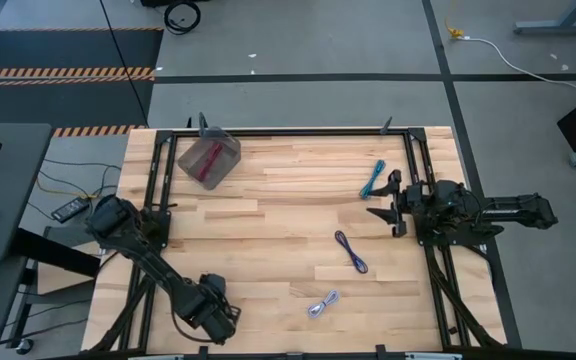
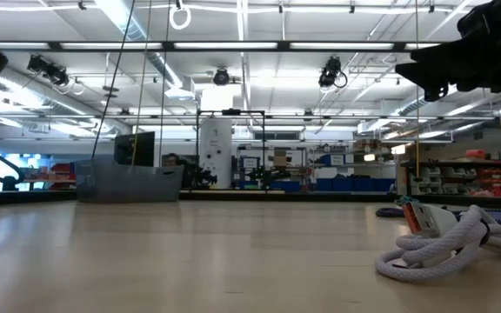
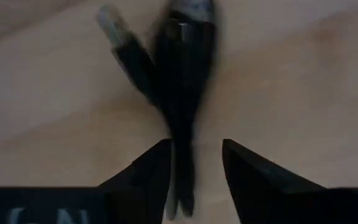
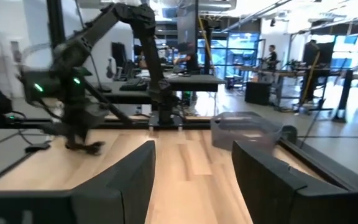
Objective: Pick and place USB-C Cables
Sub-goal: Put the black USB cable into the black bin
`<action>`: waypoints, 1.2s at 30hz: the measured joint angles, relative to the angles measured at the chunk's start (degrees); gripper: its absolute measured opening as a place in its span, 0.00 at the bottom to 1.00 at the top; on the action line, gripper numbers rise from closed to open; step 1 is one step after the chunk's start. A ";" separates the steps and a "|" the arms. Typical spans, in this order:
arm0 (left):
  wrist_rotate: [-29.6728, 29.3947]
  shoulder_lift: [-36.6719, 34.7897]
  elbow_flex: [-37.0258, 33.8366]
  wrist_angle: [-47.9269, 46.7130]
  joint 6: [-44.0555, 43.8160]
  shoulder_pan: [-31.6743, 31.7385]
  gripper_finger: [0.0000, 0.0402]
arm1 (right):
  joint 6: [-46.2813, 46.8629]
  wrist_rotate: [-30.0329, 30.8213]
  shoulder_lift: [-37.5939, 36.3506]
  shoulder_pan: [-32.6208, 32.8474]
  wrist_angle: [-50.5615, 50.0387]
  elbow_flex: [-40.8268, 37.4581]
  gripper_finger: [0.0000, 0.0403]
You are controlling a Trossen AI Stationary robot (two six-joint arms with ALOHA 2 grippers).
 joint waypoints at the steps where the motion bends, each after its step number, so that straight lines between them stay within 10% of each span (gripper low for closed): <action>1: 0.02 0.35 -0.22 -1.79 0.27 0.05 0.31 | 0.58 -0.47 0.00 0.00 -0.01 0.00 0.54; 8: 1.14 0.08 -0.06 -2.38 7.37 1.55 0.06 | 1.73 -2.69 0.02 0.00 -0.54 0.00 0.55; 16: 0.85 -1.89 1.06 -13.03 21.12 8.31 0.06 | 1.90 -2.66 0.02 0.00 -0.63 0.00 0.54; 25: -13.31 -14.88 3.44 -24.29 38.17 21.17 0.06 | 2.35 -1.58 0.16 0.00 -1.51 0.00 0.53; 36: -18.33 -26.00 3.49 -29.89 64.15 45.57 0.06 | 0.58 4.11 0.44 0.00 0.71 0.00 0.53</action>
